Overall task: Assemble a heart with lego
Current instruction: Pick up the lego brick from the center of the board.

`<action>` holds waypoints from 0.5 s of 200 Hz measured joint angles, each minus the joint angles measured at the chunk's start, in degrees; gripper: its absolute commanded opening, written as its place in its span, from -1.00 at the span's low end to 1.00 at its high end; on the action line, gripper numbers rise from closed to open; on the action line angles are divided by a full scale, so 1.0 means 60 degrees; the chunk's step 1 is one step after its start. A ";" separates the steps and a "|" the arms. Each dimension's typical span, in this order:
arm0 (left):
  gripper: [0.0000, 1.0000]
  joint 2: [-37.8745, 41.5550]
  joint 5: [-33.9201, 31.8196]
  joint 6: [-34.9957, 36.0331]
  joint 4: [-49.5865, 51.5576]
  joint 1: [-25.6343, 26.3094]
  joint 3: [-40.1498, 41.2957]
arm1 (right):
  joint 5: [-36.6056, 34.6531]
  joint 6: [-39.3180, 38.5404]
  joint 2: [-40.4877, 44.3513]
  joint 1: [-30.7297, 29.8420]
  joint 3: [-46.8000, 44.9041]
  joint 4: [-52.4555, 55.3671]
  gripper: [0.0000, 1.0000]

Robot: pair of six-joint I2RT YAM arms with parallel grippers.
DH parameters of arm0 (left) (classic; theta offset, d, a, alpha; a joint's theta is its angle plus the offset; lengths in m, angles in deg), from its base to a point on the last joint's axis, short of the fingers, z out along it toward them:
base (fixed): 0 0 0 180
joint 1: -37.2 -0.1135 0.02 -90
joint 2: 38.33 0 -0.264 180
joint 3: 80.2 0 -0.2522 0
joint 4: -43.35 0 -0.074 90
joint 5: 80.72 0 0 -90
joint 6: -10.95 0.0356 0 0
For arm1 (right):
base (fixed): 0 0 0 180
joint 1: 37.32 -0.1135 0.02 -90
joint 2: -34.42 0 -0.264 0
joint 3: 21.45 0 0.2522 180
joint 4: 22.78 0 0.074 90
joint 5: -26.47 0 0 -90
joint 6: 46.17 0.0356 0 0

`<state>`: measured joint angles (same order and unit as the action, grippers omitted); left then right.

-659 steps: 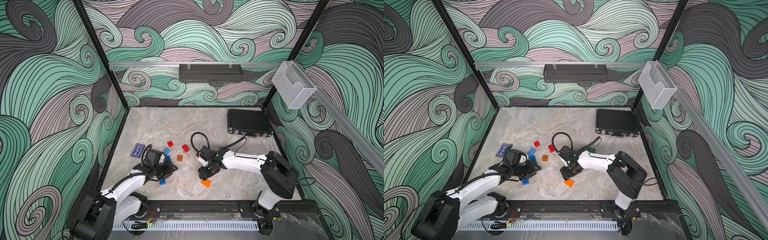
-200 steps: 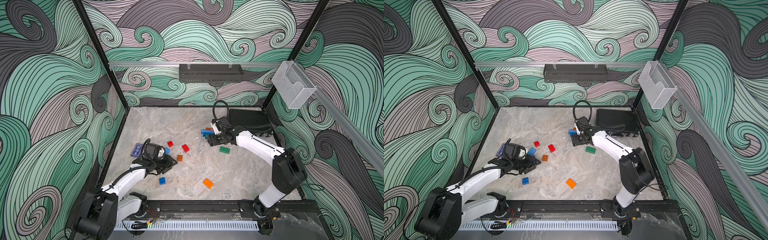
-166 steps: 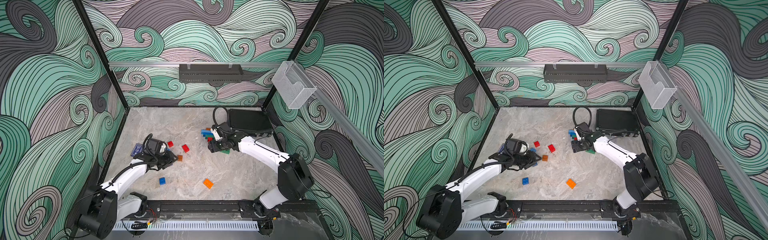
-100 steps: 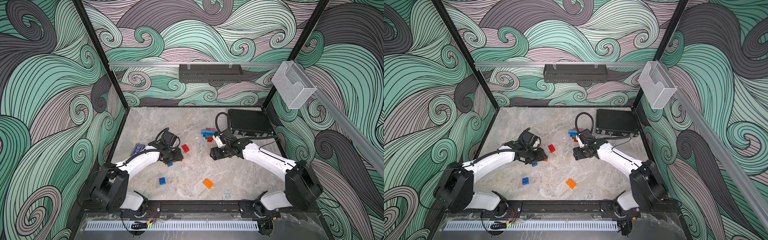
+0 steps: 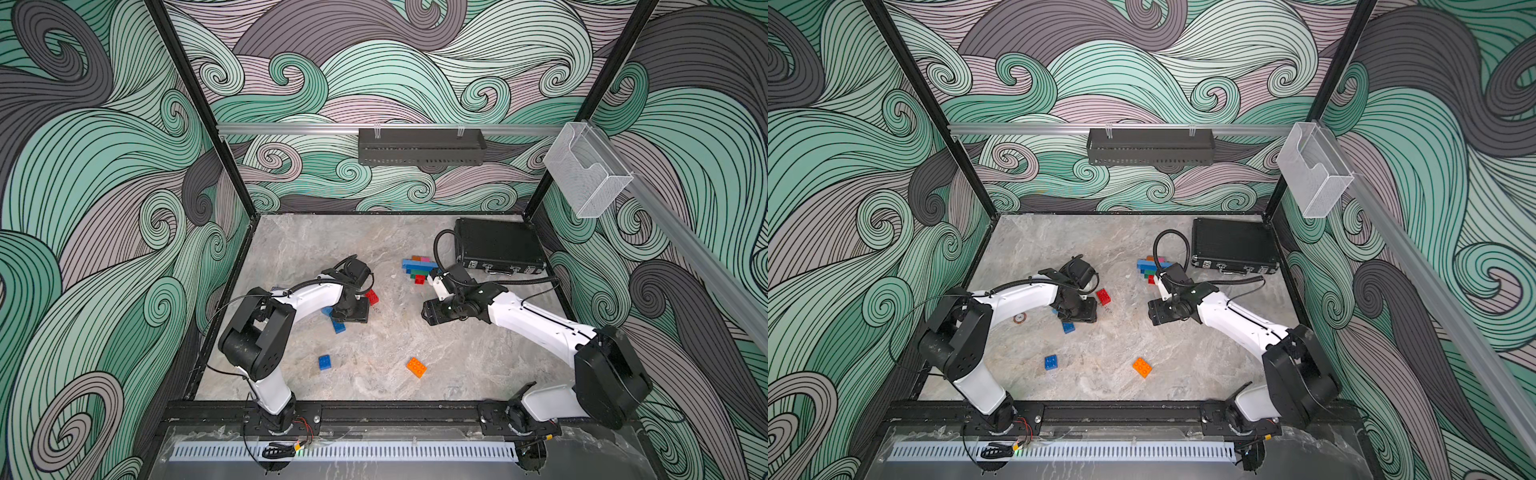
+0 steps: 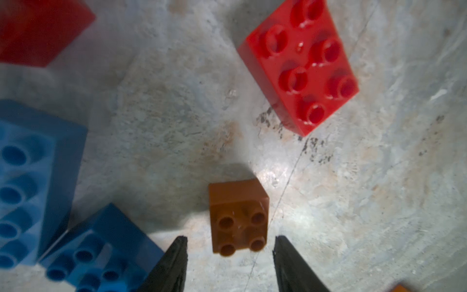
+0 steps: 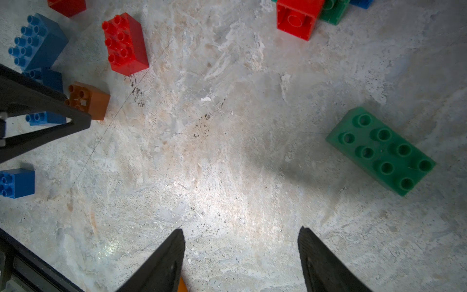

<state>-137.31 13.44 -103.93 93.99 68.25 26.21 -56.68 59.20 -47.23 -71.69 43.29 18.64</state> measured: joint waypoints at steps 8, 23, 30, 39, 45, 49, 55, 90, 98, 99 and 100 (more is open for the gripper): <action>0.12 -0.0171 -0.0029 0.0066 -0.0004 0.0000 -0.0069 | 0.0015 -0.0004 0.0000 0.0007 0.0000 -0.0022 0.46; 0.08 -0.0423 -0.0087 0.0168 0.0058 0.0000 -0.0244 | 0.0069 -0.0022 0.0000 0.0040 0.0000 -0.0047 0.46; 0.04 -0.0495 -0.0120 0.0204 0.0062 0.0000 -0.0339 | 0.0091 -0.0025 0.0000 0.0051 0.0000 -0.0058 0.46; -0.03 -0.0601 -0.0142 0.0222 0.0109 0.0000 -0.0463 | 0.0117 -0.0025 0.0000 0.0058 0.0000 -0.0076 0.46; -0.09 -0.0670 -0.0168 0.0226 0.0113 0.0000 -0.0539 | 0.0120 -0.0025 0.0000 0.0066 0.0000 -0.0084 0.46; -0.15 -0.0692 -0.0182 0.0240 0.0117 0.0000 -0.0576 | 0.0124 -0.0025 0.0000 0.0076 0.0000 -0.0087 0.46; -0.23 -0.0747 -0.0208 0.0226 0.0138 0.0000 -0.0641 | 0.0127 -0.0029 0.0000 0.0084 0.0000 -0.0087 0.46; -0.48 -0.0845 -0.0317 0.0109 0.0259 0.0044 -0.0780 | 0.0146 -0.0033 0.0000 0.0095 0.0000 -0.0087 0.45; -0.49 -0.0845 -0.0357 0.0055 0.0291 0.0073 -0.0780 | 0.0157 -0.0033 0.0000 0.0098 0.0000 -0.0087 0.45; -0.49 -0.0845 -0.0361 0.0044 0.0299 0.0073 -0.0780 | 0.0160 -0.0033 0.0000 0.0098 0.0000 -0.0091 0.45; -0.49 -0.0845 -0.0364 0.0029 0.0306 0.0080 -0.0780 | 0.0160 -0.0033 0.0000 0.0098 0.0000 -0.0087 0.45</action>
<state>-142.38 11.26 -103.76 95.83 68.73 21.53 -55.71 59.01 -47.23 -71.10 43.29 18.12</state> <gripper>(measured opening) 0.328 0.726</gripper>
